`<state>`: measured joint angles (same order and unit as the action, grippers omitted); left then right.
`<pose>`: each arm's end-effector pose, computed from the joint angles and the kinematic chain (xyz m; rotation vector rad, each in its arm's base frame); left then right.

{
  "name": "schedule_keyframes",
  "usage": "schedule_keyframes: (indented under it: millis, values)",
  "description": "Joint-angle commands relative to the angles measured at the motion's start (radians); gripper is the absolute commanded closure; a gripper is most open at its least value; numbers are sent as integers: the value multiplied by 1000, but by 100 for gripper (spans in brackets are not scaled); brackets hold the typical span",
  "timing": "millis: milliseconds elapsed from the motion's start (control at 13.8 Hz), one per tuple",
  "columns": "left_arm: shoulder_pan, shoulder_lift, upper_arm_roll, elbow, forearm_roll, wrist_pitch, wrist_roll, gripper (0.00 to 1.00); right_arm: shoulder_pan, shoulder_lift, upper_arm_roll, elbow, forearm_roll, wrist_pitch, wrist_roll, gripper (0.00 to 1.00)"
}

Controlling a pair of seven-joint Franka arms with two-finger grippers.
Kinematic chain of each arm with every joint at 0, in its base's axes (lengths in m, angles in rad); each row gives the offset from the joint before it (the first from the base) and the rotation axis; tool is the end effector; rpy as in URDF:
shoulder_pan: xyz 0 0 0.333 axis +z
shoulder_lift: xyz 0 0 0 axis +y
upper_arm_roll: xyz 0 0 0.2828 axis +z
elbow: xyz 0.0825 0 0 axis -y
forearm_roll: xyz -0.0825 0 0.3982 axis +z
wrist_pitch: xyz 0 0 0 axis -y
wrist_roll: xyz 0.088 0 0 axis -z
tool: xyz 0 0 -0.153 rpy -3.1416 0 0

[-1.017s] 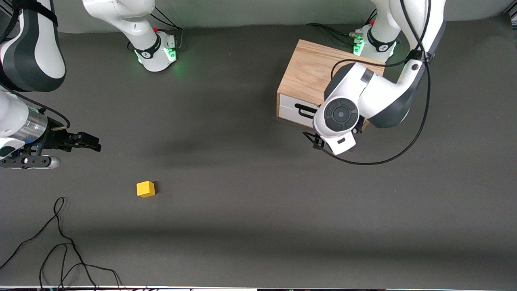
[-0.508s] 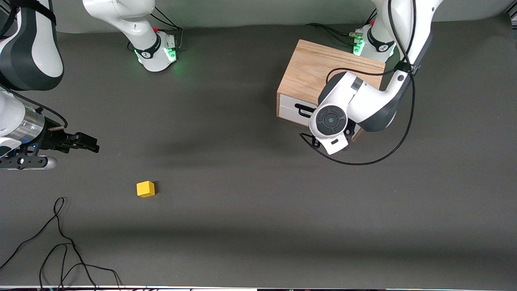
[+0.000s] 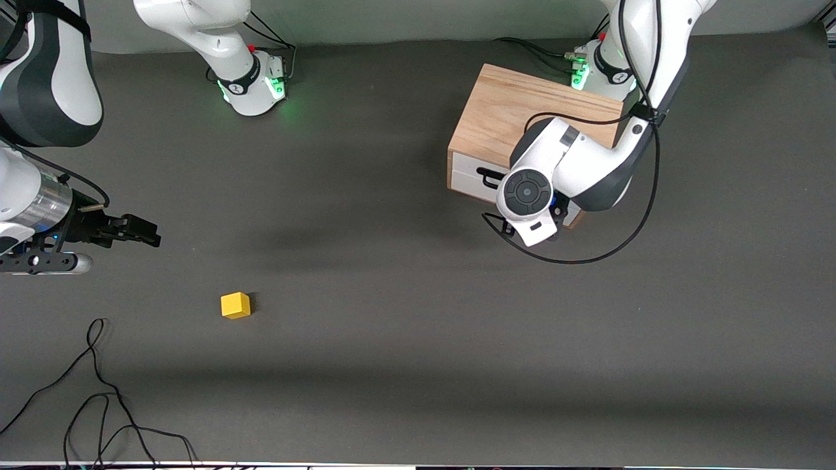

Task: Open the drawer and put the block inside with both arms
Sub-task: 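Reach the left gripper to the black drawer handle while the right gripper advances, then pull the drawer open with the left gripper while the right gripper grasps the cube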

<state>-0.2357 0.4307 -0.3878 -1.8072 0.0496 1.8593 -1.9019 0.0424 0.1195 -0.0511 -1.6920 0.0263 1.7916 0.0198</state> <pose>0.4794 -0.3368 0.2166 -2.2880 -1.6686 0.3108 0.6070 -0.0010 0.4345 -3.1216 0.0534 0.0310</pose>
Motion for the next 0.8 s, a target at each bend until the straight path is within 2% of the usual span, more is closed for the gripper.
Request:
schedule_keyframes:
  millis: [0, 363, 581, 726]
  values:
    - [-7, 8, 3, -11, 32, 38, -25, 0, 8, 17, -3, 25, 7, 5, -9, 0]
    - [-2, 10, 3, 6, 36, 80, -23, 0, 16, 103, -3, 14, 12, 118, -8, 0]
    - [0, 43, 4, 52, 56, 87, -22, 0, 17, 193, -1, 11, 12, 190, -11, 0]
    - [0, 72, 4, 95, 65, 98, -22, 0, 16, 216, -1, 11, 12, 206, -11, 0]
